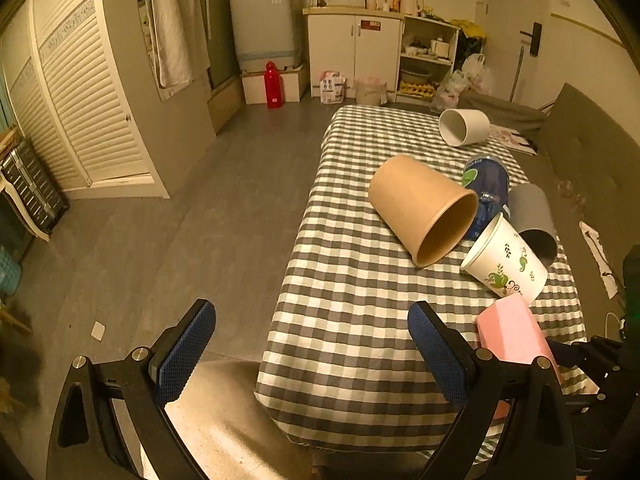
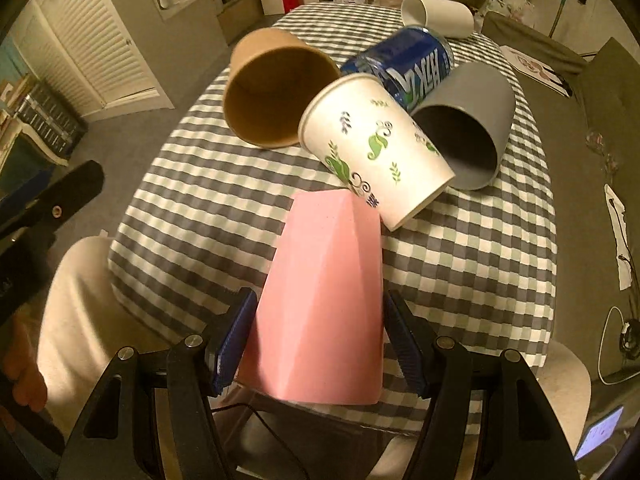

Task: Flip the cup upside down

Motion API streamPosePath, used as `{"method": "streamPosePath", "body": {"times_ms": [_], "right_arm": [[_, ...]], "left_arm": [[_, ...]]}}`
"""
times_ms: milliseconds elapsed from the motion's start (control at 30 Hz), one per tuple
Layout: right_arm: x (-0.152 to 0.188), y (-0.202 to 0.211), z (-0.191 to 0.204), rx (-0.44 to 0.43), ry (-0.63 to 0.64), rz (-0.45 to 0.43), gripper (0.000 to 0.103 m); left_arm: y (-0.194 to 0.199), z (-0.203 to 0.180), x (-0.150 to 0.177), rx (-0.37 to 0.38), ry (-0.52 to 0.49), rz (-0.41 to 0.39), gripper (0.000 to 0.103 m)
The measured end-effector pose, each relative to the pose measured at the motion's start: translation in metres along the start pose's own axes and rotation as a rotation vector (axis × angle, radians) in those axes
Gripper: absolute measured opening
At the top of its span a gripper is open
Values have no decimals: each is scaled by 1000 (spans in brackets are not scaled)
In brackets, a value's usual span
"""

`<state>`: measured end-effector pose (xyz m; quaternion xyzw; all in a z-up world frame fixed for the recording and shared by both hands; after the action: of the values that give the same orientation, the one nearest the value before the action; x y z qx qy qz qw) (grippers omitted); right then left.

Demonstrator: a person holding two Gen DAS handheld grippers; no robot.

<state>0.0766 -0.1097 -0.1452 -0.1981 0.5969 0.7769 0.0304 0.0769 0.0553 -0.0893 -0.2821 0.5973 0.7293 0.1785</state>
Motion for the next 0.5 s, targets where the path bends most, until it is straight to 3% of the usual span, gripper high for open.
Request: {"method": "streamPosePath", "body": {"times_ms": [100, 167, 333, 500], "right_arm": [[0, -1, -3, -29, 9, -11, 66], [3, 4, -5, -45, 11, -16, 76], [10, 45, -25, -74, 15, -97, 85], [16, 76, -74, 14, -20, -145, 86]], "left_arm": [[-3, -5, -1, 2, -8, 12, 100], [-3, -11, -1, 0, -22, 22, 100], [-2, -26, -3, -1, -41, 47, 99], [2, -65, -6, 83, -73, 105, 100]]}}
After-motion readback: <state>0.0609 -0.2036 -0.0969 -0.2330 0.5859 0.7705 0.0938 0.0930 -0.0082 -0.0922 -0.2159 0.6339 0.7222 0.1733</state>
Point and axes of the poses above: each gripper's, at about its wrist camera, not at the fingertips, and y roughly against the way its jaws point, z to its left, x to its underside, the point moved 5 cm from there along -y, roughly the way its jaws point, and after that the axes turned 7 degrees about -x, right-handed, at the moved point
